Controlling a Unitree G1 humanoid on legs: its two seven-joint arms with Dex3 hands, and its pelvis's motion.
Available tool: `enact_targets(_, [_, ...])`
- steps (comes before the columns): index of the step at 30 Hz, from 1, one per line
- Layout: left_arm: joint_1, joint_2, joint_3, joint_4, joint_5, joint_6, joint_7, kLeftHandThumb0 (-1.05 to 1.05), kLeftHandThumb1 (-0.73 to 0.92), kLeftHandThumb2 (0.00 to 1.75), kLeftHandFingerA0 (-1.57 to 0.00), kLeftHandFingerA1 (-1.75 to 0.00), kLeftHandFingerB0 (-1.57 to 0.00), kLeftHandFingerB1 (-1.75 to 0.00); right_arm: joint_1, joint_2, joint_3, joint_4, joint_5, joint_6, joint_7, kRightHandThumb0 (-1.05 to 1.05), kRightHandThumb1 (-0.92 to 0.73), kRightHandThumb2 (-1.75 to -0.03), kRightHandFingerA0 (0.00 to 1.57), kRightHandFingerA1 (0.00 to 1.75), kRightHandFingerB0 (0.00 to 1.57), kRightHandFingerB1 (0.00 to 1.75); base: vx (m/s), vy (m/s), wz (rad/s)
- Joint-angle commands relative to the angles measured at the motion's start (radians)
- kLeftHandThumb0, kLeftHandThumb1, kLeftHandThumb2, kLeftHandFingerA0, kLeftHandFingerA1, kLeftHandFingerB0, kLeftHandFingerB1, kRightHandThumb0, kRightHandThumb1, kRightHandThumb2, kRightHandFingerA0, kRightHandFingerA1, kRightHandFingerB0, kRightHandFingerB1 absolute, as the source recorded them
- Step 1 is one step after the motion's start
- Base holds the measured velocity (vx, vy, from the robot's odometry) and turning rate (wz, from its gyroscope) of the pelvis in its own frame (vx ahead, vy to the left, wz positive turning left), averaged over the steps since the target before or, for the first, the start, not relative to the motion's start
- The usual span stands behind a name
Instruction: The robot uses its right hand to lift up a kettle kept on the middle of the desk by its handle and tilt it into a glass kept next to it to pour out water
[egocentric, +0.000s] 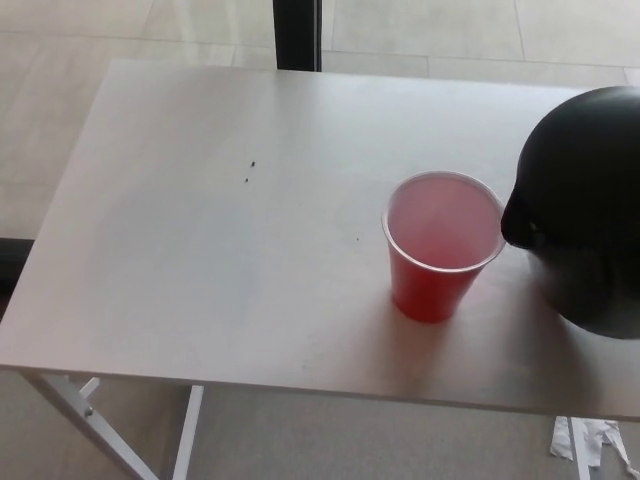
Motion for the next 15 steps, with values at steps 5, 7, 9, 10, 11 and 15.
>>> enact_targets(5, [0.005,0.007,0.003,-0.015,0.004,0.017,0.011,-1.05,0.72,0.98,-0.66,-0.61,-0.47,-0.8,-0.077,0.027,-0.006,0.01,-0.02,-0.013,-0.102,-0.26,-0.71,-0.73,0.97,1.75,0.55,1.51,0.0,0.0,0.0])
enact_targets(7, [0.004,0.008,-0.003,-0.02,0.011,0.025,0.016,-1.05,0.71,0.99,-0.67,-0.62,-0.47,-0.82,-0.084,0.034,0.011,0.0,-0.042,0.005,-0.121,-0.21,-0.7,-0.78,1.15,1.75,0.62,1.3,0.0,0.0,0.0])
enact_targets(9, [0.003,0.008,0.001,-0.015,0.004,0.018,0.001,-1.05,0.52,1.31,-0.67,-0.59,-0.44,-0.83,-0.097,0.037,0.016,-0.007,-0.049,0.032,-0.13,-0.3,-0.71,-0.74,1.0,1.75,0.56,1.46,0.0,0.0,0.0])
enact_targets(10, [0.003,0.01,-0.004,-0.018,0.01,0.027,0.007,-1.05,0.71,0.98,-0.64,-0.61,-0.47,-0.81,-0.096,0.036,0.024,-0.01,-0.056,0.031,-0.132,-0.41,-0.57,-1.0,1.29,1.43,0.85,1.17,0.0,0.0,0.0])
enact_targets(11, [0.001,0.009,0.0,-0.014,0.005,0.022,0.002,-1.05,0.71,0.97,-0.64,-0.61,-0.47,-0.8,-0.093,0.024,0.05,-0.017,-0.073,0.049,-0.121,-0.32,-0.74,-0.73,0.96,1.74,0.52,1.51,0.0,0.0,0.0])
enact_targets(15, [0.004,0.009,-0.007,-0.029,0.015,0.023,0.01,-1.05,0.73,0.99,-0.65,-0.61,-0.48,-0.8,-0.081,0.034,0.06,-0.039,-0.073,0.034,-0.128,-0.3,-0.69,-0.74,0.95,1.73,0.57,1.31,0.0,0.0,0.0])
